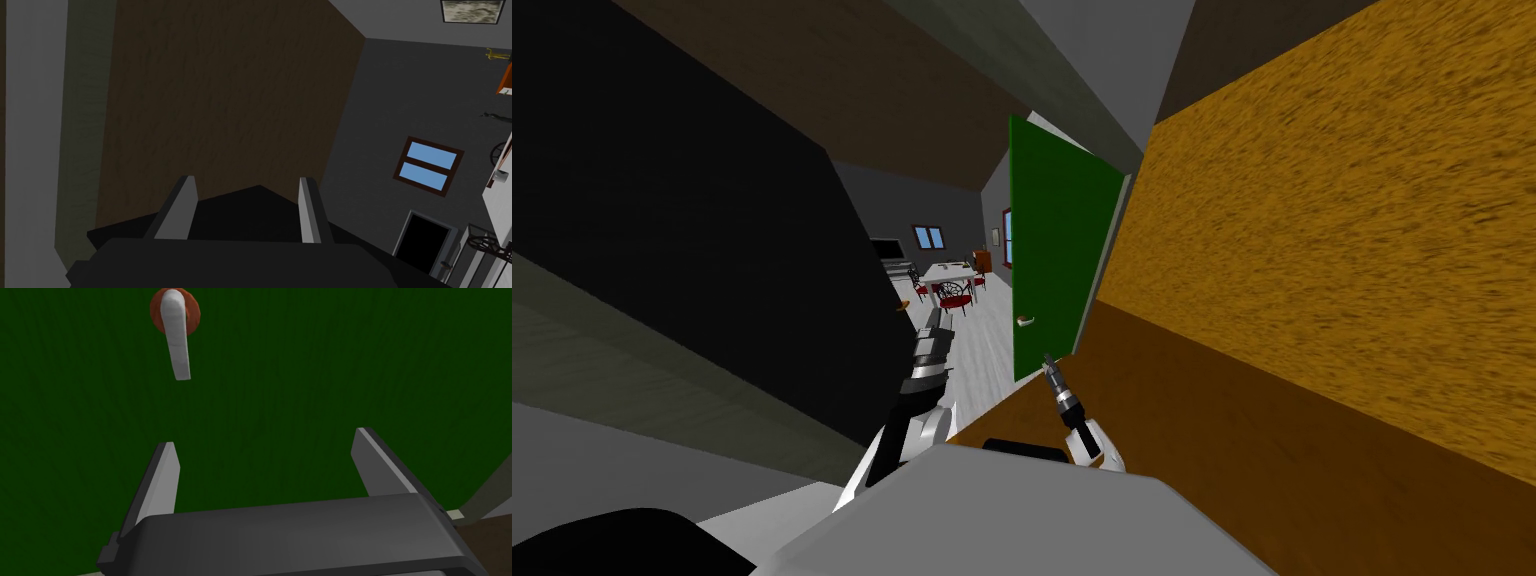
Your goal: Push the door open
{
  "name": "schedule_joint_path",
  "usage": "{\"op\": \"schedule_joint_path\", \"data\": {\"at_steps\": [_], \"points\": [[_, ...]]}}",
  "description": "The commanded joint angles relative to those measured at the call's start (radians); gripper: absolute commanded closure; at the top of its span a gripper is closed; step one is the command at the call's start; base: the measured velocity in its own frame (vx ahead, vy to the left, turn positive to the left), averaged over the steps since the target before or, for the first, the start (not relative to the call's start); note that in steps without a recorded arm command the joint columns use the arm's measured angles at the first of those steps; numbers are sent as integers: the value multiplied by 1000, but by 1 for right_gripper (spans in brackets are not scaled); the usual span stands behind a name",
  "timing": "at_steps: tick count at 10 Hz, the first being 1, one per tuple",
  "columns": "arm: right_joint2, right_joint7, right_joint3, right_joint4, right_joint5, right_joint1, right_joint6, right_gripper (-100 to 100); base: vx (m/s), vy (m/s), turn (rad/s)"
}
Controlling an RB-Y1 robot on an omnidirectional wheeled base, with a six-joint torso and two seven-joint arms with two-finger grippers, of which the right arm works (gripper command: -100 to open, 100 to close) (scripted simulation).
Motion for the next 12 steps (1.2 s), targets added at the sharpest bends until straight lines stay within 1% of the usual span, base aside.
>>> {"op": "schedule_joint_path", "data": {"at_steps": [1, 2, 6, 8, 9, 10, 12], "points": [[4, -5, 5, 31, 5, -12, -5, -100, 124, -99, 35], [9, -8, 9, 59, 9, -24, -8, -100, 114, -78, 32], [19, -14, 17, 113, 18, -46, -15, -100, 85, -58, 25], [29, -19, 24, 157, 25, -65, -21, -100, 99, -59, 36], [32, -21, 25, 168, 27, -70, -22, -100, 110, -71, 29], [37, -23, 29, 190, 31, -79, -25, -100, 110, -82, 34], [52, -29, 36, 236, 38, -98, -31, -100, 127, -89, 40]]}}
